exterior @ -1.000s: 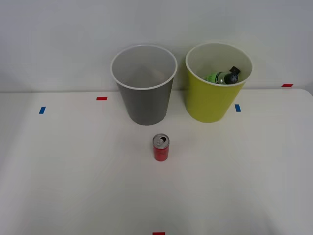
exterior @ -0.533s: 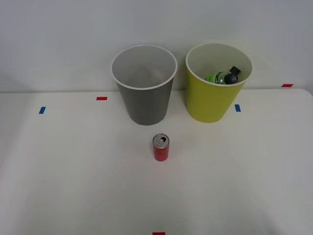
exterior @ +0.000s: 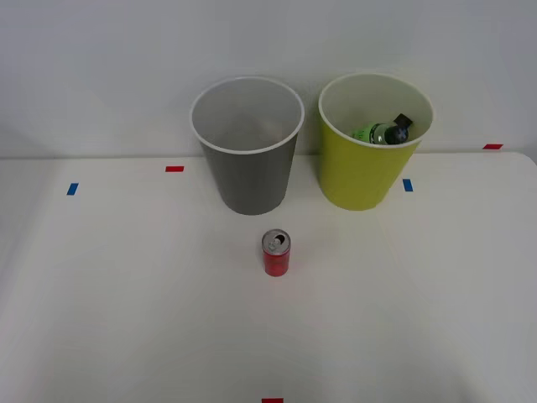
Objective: Put cans in the gray bin, plastic bottles in the light green bin
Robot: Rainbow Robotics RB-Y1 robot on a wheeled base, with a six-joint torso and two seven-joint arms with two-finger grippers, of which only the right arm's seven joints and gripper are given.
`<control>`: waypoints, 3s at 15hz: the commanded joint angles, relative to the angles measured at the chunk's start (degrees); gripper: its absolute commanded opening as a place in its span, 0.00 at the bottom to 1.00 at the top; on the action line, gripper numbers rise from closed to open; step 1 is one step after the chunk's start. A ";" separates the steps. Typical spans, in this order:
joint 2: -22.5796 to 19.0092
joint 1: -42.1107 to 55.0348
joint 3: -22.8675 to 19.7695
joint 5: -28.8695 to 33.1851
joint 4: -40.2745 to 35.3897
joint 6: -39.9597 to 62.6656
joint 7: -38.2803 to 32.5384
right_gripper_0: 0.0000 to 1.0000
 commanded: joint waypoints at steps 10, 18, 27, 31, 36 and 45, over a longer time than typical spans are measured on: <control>0.00 0.00 0.00 0.00 0.00 0.00 0.00 1.00; 0.00 0.00 0.00 0.00 0.00 0.00 0.00 1.00; -4.31 -1.85 3.60 -4.22 2.02 0.18 2.90 1.00; -5.36 -4.22 4.31 -3.96 2.02 -1.32 5.27 1.00; -8.44 -9.76 6.68 -4.31 2.29 -0.70 5.63 1.00; -8.70 -31.82 16.61 -4.93 9.76 9.84 7.65 1.00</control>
